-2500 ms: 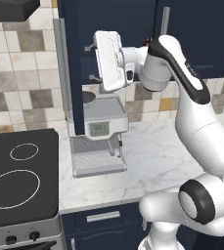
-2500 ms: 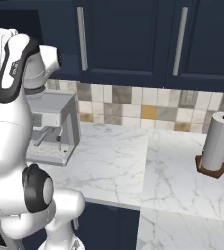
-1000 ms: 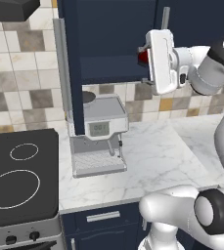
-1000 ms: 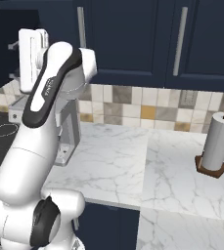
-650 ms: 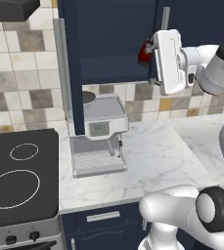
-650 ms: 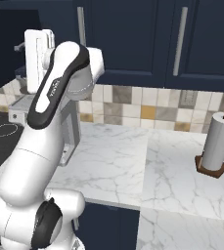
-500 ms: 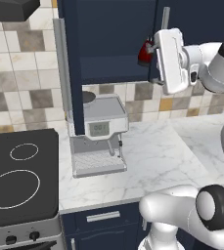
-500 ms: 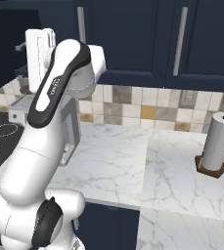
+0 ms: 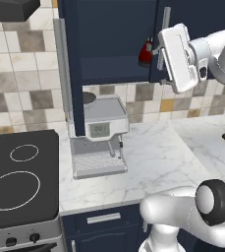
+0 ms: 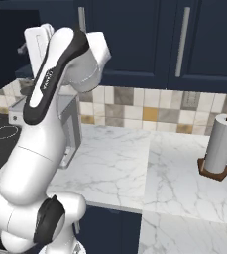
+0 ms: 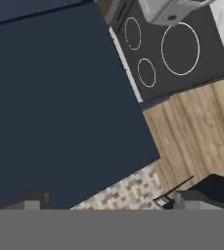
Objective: Open the cabinet, pick the kettle from the cabinet, and place it in the sink.
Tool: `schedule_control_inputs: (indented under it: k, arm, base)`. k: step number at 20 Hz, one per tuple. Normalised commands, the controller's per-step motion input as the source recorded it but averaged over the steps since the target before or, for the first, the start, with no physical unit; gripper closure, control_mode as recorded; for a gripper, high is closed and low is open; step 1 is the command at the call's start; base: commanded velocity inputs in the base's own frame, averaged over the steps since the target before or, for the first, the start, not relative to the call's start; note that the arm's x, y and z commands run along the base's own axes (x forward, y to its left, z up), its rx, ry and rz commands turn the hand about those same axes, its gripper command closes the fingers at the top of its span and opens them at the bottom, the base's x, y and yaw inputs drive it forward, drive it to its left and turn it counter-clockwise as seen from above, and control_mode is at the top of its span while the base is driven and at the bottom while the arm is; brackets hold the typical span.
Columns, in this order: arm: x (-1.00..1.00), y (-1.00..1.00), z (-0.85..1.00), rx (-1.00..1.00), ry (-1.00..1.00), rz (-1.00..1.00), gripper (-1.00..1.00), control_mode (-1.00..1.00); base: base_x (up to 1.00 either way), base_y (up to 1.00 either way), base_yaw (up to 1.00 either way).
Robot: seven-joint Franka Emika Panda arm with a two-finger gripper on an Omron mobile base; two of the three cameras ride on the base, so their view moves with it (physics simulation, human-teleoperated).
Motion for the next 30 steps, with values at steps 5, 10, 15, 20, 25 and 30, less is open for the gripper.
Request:
schedule_control_inputs:
  k: [5, 10, 15, 20, 25, 30]
  arm:
    - [-0.01, -0.19, 0.0, -0.29, -0.1, -0.04, -1.0, -1.0]
    - [-0.01, -0.1, 0.0, -0.49, -0.06, 0.0, -1.0, -1.0]
    - [-0.01, -0.11, 0.0, -0.45, -0.09, 0.0, -1.0, -1.0]
    - [-0.04, -0.1, 0.0, -0.11, -0.21, -0.07, -1.0, -1.0]
    - [-0.13, -0.19, 0.0, 0.0, -0.15, -0.06, -1.0, -1.0]
    - [-0.1, -0.25, -0.05, 0.0, -0.16, -0.05, -1.0, -1.0]
  base:
    - [0.0, 0.0, 0.0]
    - [0.0, 0.0, 0.0]
    - [0.0, 0.0, 0.0]
    - [0.0, 0.0, 0.0]
    - [0.0, 0.0, 0.0]
    - [0.0, 0.0, 0.0]
